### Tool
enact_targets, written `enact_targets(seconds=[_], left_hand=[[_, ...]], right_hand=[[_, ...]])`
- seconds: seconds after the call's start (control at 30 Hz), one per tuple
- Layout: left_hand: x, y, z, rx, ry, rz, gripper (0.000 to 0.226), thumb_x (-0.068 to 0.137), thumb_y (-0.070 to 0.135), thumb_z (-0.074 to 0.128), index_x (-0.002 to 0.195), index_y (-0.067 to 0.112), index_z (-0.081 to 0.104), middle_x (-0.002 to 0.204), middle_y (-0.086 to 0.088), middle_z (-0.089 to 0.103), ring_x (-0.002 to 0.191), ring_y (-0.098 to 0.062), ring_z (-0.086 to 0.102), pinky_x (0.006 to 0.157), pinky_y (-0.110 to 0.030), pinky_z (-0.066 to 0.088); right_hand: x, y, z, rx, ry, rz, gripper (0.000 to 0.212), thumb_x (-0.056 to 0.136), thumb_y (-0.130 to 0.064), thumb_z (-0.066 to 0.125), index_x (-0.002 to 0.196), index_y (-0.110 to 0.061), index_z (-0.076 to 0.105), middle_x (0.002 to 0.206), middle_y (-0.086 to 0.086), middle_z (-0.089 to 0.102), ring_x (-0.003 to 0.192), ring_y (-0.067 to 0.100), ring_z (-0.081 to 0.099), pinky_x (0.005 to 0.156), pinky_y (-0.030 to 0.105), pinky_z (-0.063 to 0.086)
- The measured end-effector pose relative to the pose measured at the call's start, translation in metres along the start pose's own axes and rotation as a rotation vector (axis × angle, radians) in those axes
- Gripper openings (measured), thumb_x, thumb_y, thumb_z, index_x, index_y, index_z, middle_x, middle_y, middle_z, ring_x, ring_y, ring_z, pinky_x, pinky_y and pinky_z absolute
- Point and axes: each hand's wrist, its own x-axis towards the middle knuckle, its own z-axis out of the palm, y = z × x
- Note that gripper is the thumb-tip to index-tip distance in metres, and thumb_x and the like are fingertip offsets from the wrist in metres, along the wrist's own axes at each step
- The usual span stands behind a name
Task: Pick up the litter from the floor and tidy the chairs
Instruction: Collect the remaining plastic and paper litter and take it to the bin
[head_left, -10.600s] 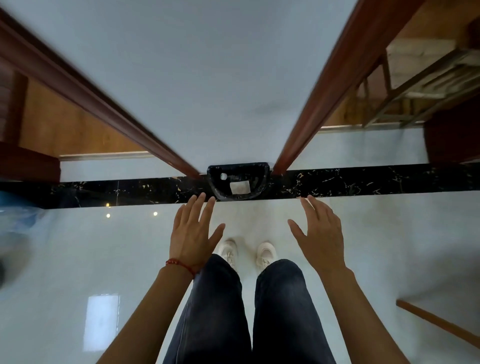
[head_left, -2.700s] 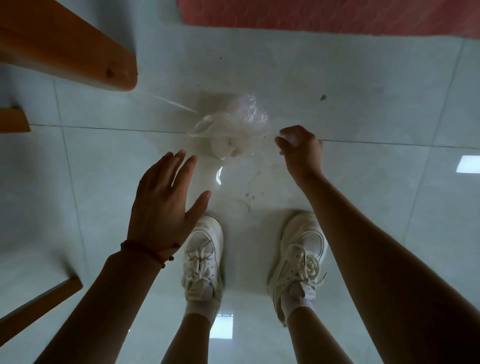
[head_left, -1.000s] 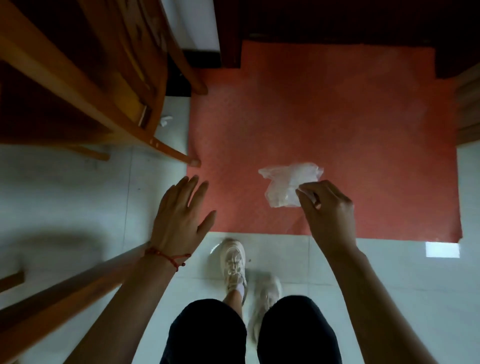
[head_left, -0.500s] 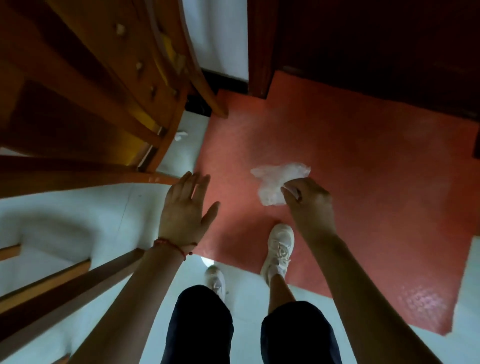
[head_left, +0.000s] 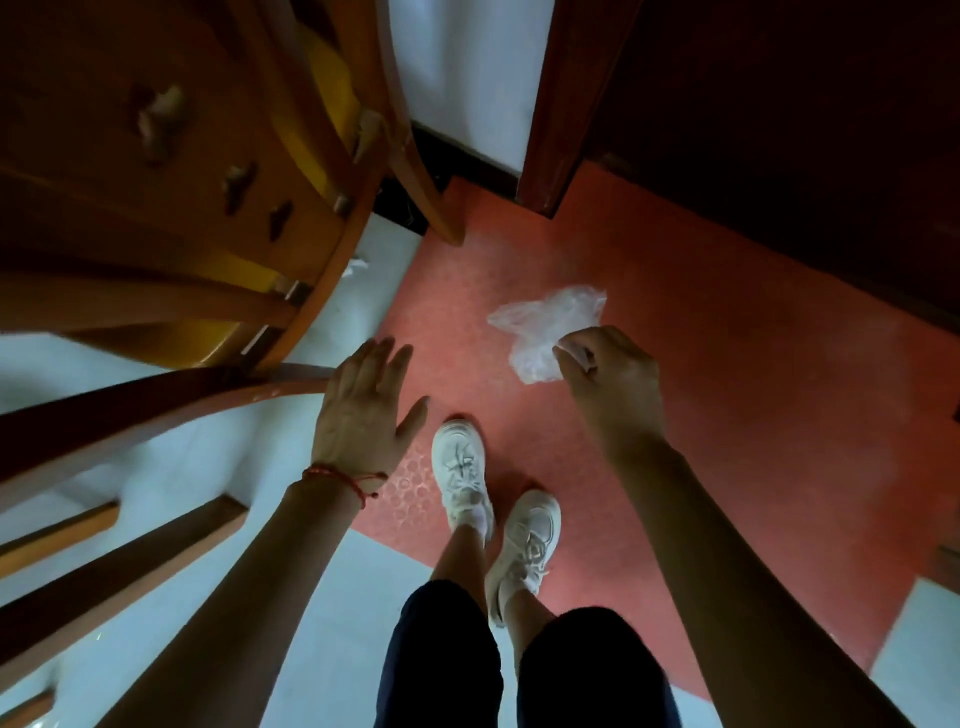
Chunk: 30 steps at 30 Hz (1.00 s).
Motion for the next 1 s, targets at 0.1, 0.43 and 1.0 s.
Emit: enact_targets(seconds=[0.1, 0.43, 1.0], left_hand=[[0.022, -0.014, 0.009, -0.013, 0.017, -0.010, 0.062, 0.082, 0.038, 0.038, 0.118, -0.010, 0.054, 0.121, -0.034, 0.054, 0.111, -0.051, 0.050, 0.088, -0.061, 0.042], [0.093, -0.046, 0.067, 0.048, 0.068, -0.046, 0.060, 0.082, 0.036, 0.039, 0.115, -0.011, 0.055, 0.119, -0.036, 0.054, 0.110, -0.051, 0.050, 0.088, -0.061, 0.043], [0.173, -0.115, 0.212, -0.030, 0.217, -0.308, 0.046, 0.087, 0.011, 0.058, 0.129, -0.004, 0.045, 0.134, -0.028, 0.044, 0.125, -0.043, 0.036, 0.103, -0.050, 0.030]], right_hand=[[0.019, 0.007, 0.011, -0.006, 0.000, -0.003, 0.006, 0.077, 0.003, 0.063, 0.072, 0.002, 0.065, 0.073, 0.016, 0.066, 0.064, 0.028, 0.061, 0.058, 0.027, 0.044], [0.075, 0.059, 0.074, 0.104, 0.031, 0.066, 0.008, 0.080, -0.003, 0.062, 0.078, 0.004, 0.065, 0.080, 0.021, 0.065, 0.068, 0.035, 0.061, 0.061, 0.036, 0.047], [0.063, 0.174, 0.149, 0.089, -0.122, -0.109, 0.003, 0.076, 0.002, 0.068, 0.079, 0.001, 0.067, 0.077, 0.015, 0.067, 0.062, 0.026, 0.063, 0.059, 0.020, 0.041]])
